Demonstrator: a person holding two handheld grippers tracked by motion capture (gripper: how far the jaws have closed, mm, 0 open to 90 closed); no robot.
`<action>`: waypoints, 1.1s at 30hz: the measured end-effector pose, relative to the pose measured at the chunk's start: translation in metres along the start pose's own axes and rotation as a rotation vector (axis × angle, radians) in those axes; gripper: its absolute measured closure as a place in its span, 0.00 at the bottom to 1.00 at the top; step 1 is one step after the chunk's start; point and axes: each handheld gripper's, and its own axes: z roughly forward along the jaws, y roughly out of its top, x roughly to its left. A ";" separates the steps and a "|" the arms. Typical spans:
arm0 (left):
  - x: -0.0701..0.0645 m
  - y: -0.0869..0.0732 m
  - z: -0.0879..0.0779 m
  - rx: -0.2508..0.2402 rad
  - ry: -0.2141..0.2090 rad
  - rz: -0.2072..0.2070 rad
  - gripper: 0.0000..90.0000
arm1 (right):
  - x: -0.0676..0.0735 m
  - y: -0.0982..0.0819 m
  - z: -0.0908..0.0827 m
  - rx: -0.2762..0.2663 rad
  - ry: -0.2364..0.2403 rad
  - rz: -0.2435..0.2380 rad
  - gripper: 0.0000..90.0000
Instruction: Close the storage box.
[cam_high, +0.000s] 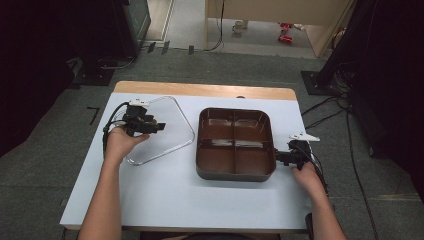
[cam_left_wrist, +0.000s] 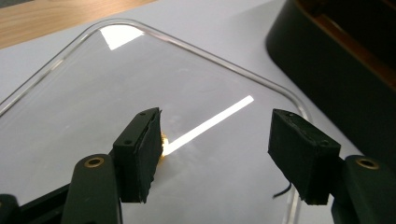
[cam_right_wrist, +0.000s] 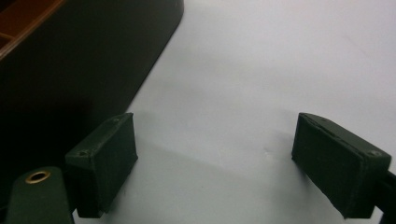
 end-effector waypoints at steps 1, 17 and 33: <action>0.004 -0.001 0.002 0.003 0.013 -0.001 0.39 | 0.000 0.000 0.000 0.000 0.000 0.000 0.15; 0.029 -0.018 0.028 0.026 0.085 -0.077 0.44 | 0.000 0.000 0.000 0.000 0.000 0.000 0.15; 0.024 -0.028 0.035 0.005 0.147 -0.052 0.65 | 0.000 0.000 0.000 0.000 0.000 0.001 0.15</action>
